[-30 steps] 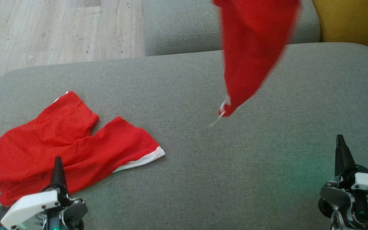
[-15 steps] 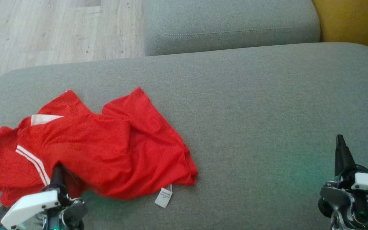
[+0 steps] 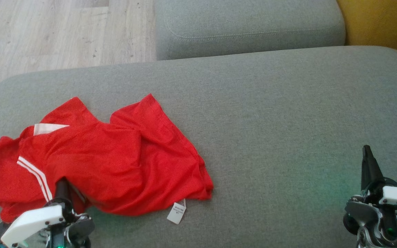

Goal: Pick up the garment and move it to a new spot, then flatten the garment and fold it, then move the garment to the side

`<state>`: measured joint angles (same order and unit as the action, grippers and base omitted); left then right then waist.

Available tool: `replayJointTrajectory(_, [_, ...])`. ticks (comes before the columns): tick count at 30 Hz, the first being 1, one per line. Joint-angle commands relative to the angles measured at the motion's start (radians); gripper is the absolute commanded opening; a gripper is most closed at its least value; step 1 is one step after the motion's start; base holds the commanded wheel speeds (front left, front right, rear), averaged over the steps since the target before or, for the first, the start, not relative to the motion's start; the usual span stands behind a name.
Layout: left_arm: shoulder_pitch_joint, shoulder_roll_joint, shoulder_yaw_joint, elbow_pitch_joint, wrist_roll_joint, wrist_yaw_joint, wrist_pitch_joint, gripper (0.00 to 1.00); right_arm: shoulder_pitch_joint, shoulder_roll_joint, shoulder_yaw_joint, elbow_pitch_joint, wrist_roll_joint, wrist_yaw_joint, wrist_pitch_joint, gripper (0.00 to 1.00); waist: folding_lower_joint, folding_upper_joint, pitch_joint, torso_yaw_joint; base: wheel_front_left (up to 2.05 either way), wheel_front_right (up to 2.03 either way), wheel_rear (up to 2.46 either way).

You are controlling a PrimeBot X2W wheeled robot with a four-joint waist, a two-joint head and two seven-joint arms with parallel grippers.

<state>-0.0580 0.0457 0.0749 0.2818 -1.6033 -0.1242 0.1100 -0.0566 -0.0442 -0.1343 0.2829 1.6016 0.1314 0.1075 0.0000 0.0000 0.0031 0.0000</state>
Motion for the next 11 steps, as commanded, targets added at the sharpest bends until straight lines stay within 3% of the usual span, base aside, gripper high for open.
replayJointTrajectory(1, [-0.05, 0.004, 0.039, -0.036, -0.005, -0.007, 0.003, 0.0, -0.051, -0.006, 0.02, -0.038, 0.007, -0.001, 0.006, 0.0, 0.0, 0.0, 0.0, 0.0, 0.0, 0.0, 0.0])
replayJointTrajectory(11, [-0.05, 0.004, 0.039, -0.036, -0.005, -0.007, 0.003, 0.0, -0.051, -0.006, 0.02, -0.038, 0.007, -0.001, 0.006, 0.0, 0.0, 0.0, 0.0, 0.0, 0.0, 0.0, 0.0])
